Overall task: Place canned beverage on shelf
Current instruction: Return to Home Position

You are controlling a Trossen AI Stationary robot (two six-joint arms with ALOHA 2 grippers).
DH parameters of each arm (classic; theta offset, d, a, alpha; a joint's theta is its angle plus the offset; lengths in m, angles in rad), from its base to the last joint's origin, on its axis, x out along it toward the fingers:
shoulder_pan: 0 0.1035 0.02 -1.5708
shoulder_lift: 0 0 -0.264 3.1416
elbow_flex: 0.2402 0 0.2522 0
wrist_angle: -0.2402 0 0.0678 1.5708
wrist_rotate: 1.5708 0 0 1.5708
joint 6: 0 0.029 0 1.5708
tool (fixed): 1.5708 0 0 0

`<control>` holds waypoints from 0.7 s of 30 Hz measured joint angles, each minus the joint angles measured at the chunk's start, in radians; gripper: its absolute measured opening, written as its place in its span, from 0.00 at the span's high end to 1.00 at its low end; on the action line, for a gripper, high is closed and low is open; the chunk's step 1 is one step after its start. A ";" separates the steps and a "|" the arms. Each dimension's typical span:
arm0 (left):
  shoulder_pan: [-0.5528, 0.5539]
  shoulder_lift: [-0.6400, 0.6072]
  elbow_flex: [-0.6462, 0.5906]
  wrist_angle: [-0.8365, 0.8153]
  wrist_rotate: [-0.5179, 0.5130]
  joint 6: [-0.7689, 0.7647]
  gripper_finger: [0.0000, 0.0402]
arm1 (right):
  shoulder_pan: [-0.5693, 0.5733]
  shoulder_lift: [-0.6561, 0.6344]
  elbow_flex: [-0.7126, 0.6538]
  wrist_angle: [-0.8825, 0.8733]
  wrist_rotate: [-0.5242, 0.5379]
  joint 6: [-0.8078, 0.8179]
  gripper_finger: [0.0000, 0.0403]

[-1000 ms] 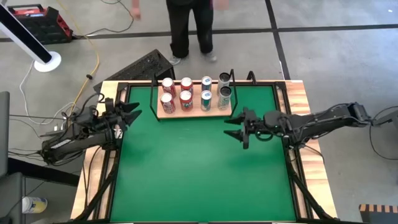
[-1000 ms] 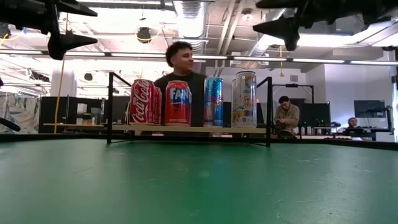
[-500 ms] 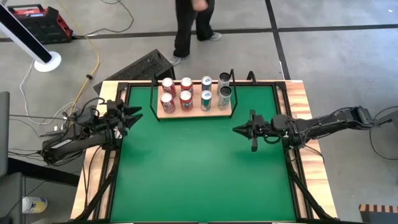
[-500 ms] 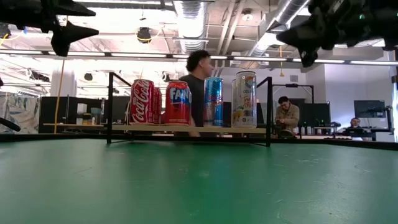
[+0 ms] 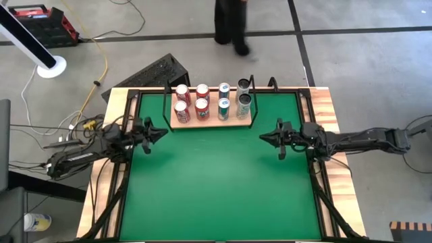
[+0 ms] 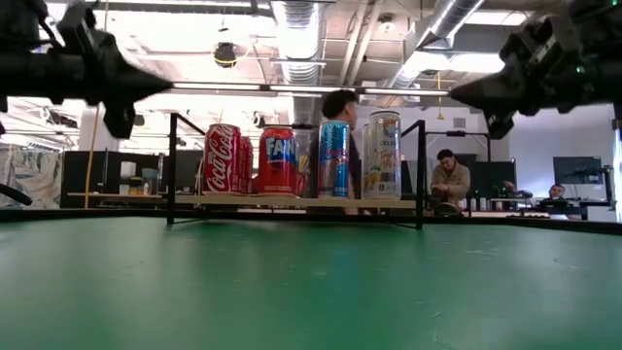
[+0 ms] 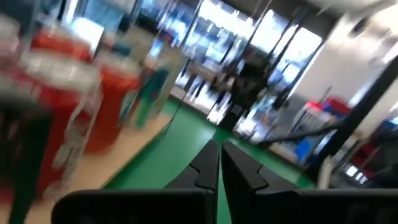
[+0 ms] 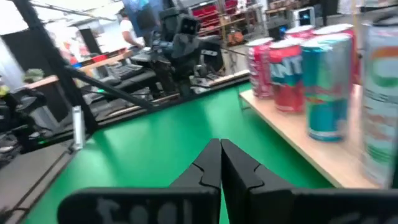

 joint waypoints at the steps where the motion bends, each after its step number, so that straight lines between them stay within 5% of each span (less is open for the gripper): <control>1: 0.000 0.005 0.000 -0.031 -0.002 0.010 1.00 | -0.010 -0.010 -0.010 -0.005 0.001 0.000 0.93; 14: 0.001 0.050 0.000 -0.147 -0.111 0.268 1.00 | -0.115 -0.023 -0.059 -0.132 -0.002 -0.180 0.95; 21: 0.001 0.077 -0.001 -0.147 -0.110 0.438 1.00 | -0.133 -0.023 -0.059 -0.203 -0.002 -0.433 0.87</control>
